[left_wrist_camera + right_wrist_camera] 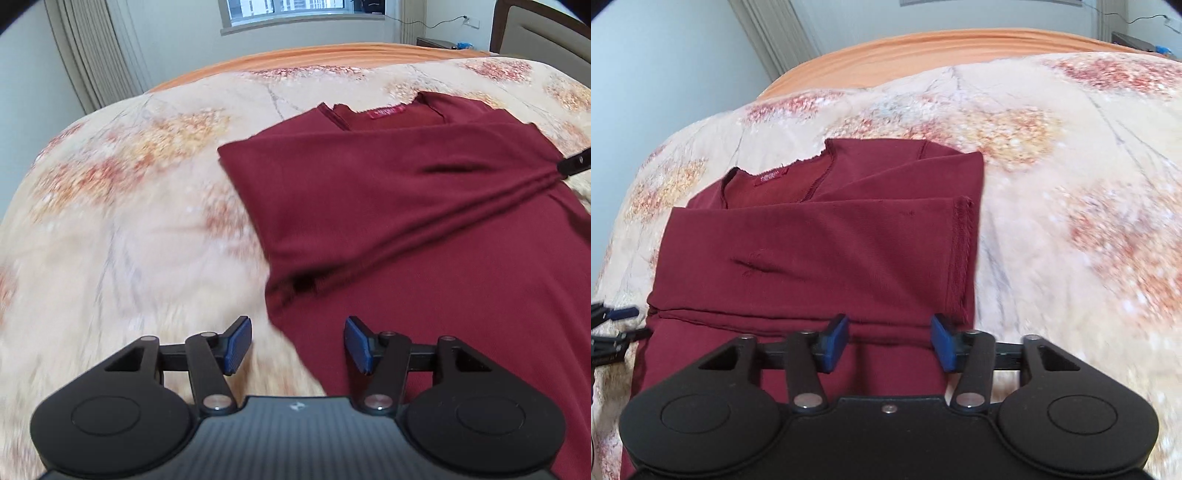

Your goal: Fold small clothes

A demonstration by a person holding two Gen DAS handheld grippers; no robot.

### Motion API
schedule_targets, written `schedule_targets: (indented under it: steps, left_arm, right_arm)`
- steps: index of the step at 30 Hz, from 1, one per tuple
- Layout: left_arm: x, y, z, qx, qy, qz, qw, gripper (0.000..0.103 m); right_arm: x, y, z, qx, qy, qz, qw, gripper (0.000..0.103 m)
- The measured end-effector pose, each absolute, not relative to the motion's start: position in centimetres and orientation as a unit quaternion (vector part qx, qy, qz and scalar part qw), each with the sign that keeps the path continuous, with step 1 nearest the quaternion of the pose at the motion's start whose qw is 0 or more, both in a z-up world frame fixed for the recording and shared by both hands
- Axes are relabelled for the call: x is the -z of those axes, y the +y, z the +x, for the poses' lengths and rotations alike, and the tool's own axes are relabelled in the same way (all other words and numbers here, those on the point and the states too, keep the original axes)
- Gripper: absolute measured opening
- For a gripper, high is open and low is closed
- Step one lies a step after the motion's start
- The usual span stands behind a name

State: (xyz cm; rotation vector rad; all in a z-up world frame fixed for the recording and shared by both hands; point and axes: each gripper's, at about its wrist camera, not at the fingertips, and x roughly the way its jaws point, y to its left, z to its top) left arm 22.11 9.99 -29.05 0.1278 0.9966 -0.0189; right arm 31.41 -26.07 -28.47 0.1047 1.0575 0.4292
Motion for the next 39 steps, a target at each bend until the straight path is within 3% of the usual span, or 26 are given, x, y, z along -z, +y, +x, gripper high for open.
schedule_targets:
  steps: [10, 19, 28, 33, 39]
  left_arm:
    - [29.0, 8.1, 12.5, 0.007, 0.548, -0.029, 0.836, 0.061]
    - [27.6, 4.5, 5.6, 0.051, 0.557, 0.029, 0.829, 0.065]
    - [26.7, -2.3, -0.4, 0.146, 0.499, 0.215, 0.827, 0.065]
    - [28.5, -5.7, -3.6, 0.212, 0.438, 0.378, 0.787, 0.050]
    - [30.0, -6.4, -5.3, 0.250, 0.383, 0.471, 0.755, 0.049]
  right_arm:
    - [28.9, -30.3, 21.6, -0.198, 0.558, 0.107, 0.799, 0.071]
    - [26.8, -33.2, 11.9, -0.228, 0.586, 0.058, 0.776, 0.072]
    - [24.3, -31.5, 7.0, -0.316, 0.559, -0.065, 0.764, 0.072]
    - [23.3, -31.2, 6.8, -0.329, 0.552, -0.077, 0.762, 0.074]
    - [22.4, -31.8, 6.7, -0.332, 0.546, -0.089, 0.764, 0.075]
